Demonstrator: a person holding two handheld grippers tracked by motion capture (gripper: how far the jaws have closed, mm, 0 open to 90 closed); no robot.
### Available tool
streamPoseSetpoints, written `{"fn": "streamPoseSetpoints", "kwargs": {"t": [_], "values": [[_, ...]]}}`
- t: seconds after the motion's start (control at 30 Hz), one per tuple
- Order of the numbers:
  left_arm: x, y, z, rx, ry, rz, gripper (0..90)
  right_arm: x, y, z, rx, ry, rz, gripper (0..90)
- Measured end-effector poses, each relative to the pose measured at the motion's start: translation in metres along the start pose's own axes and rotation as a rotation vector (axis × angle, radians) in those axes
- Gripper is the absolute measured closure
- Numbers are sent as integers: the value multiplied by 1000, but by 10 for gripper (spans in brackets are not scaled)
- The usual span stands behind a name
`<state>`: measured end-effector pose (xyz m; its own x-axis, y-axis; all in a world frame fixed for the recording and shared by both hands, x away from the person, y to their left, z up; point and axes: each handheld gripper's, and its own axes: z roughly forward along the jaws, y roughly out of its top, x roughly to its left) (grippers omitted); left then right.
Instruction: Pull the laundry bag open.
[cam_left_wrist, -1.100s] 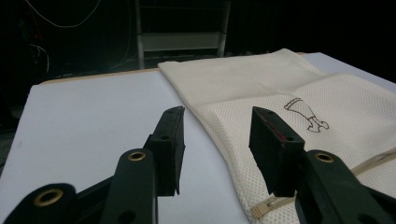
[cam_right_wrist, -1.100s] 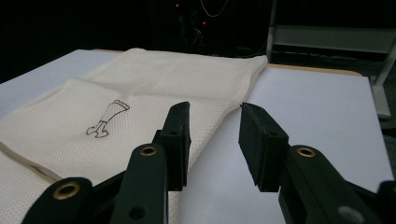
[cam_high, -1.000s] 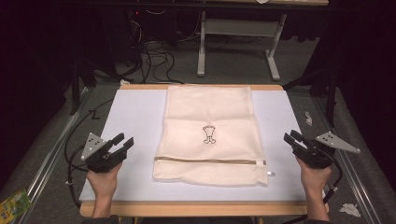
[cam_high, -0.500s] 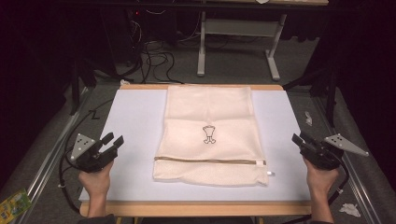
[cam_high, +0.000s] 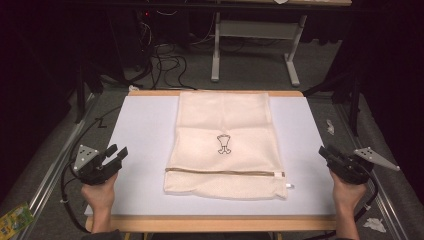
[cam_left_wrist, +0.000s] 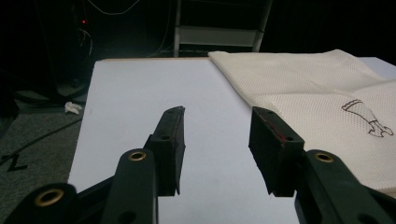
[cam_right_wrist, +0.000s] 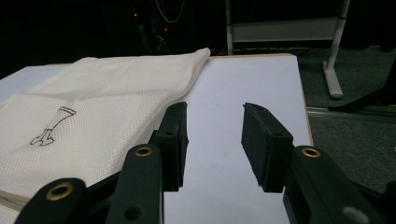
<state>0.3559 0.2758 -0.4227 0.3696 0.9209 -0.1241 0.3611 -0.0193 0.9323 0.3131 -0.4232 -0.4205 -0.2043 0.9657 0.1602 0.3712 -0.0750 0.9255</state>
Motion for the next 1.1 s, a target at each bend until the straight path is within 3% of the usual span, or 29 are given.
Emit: {"fn": "streamPoseSetpoints", "kwargs": {"t": [0.47, 0.83, 1.1], "values": [[2, -5, 15, 34, 25, -6, 530, -14, -9, 7, 40, -30, 33, 616], [-5, -9, 35, 75, -2, 16, 524, -20, -14, 14, 74, -39, 42, 615], [-6, -10, 43, 100, -12, 22, 521, -16, -16, 24, 108, -28, 33, 614]]}}
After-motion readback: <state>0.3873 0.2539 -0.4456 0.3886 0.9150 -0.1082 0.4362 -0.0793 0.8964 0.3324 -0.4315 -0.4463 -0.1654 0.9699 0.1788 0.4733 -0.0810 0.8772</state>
